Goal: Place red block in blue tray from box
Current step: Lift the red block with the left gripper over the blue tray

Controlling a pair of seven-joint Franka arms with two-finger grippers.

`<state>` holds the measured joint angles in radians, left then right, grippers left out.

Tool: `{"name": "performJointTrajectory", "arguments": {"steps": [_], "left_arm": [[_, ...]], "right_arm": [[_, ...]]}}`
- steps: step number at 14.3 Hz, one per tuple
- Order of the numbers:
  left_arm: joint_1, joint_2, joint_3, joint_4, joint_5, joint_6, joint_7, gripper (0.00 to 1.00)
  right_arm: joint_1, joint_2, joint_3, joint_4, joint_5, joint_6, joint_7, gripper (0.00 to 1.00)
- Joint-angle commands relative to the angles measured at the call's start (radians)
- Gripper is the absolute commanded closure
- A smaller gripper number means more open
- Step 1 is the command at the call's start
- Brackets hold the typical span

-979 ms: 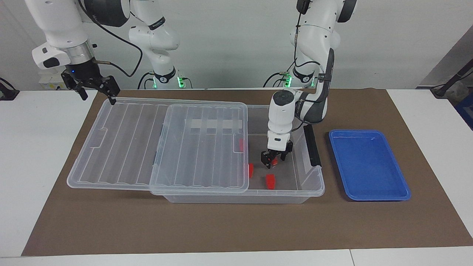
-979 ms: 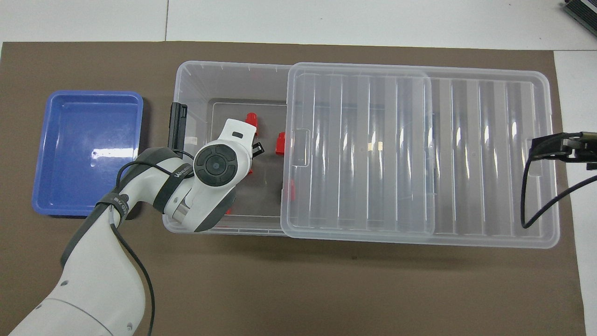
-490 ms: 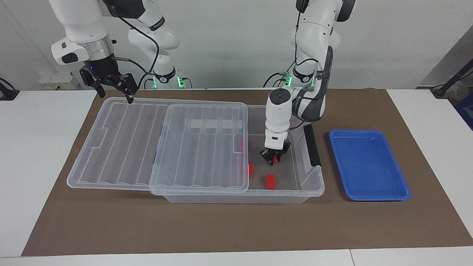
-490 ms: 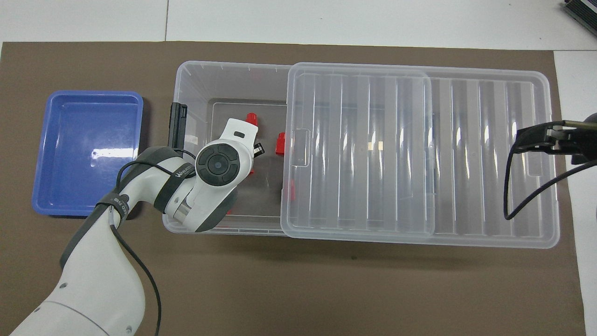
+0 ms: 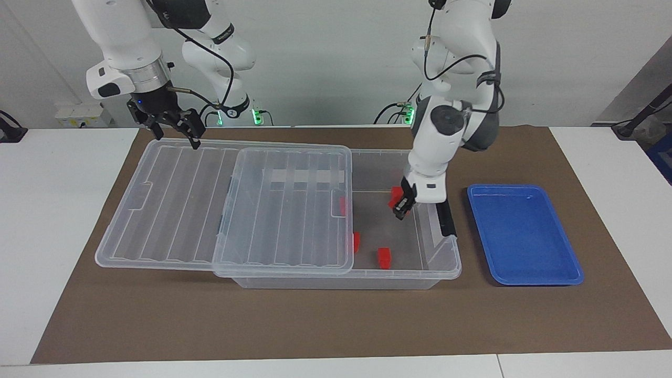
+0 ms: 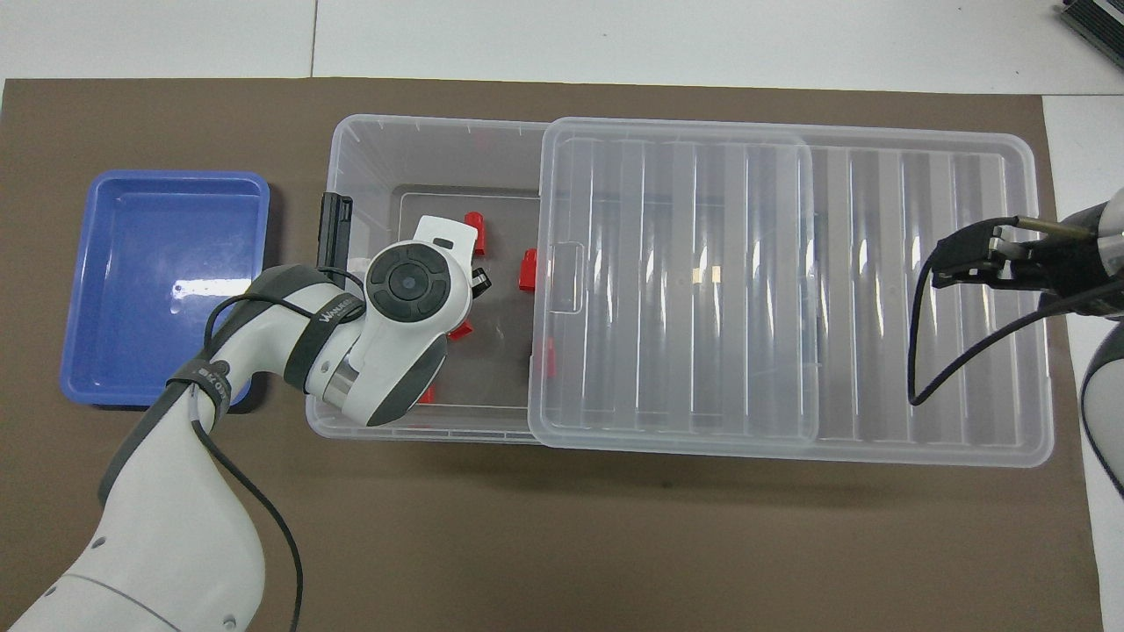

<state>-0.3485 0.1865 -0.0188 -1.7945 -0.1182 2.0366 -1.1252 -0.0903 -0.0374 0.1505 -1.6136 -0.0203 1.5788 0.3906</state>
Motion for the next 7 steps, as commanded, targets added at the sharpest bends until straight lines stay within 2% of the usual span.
{"name": "performJointTrajectory", "arguments": {"steps": [1, 2, 3, 5, 7], "left_arm": [[0.113, -0.123, -0.006, 0.029, -0.099, -0.169, 0.002, 1.00], [0.164, -0.148, -0.004, 0.047, -0.100, -0.227, 0.025, 1.00], [0.211, -0.174, -0.004, 0.053, -0.094, -0.278, 0.129, 1.00], [0.294, -0.197, 0.006, 0.053, -0.080, -0.366, 0.458, 1.00], [0.341, -0.205, 0.005, 0.038, 0.071, -0.362, 0.823, 1.00]], "right_arm": [[-0.022, -0.001, 0.003, -0.002, 0.020, 0.003, 0.004, 0.00], [-0.026, -0.001, 0.003, 0.000, 0.020, 0.001, -0.012, 0.00], [-0.034, -0.001, 0.003, 0.000, 0.020, 0.001, -0.025, 0.00], [-0.039, 0.001, 0.001, -0.002, 0.020, 0.003, -0.048, 0.00], [-0.049, 0.001, 0.003, -0.002, 0.020, 0.001, -0.068, 0.00]]}}
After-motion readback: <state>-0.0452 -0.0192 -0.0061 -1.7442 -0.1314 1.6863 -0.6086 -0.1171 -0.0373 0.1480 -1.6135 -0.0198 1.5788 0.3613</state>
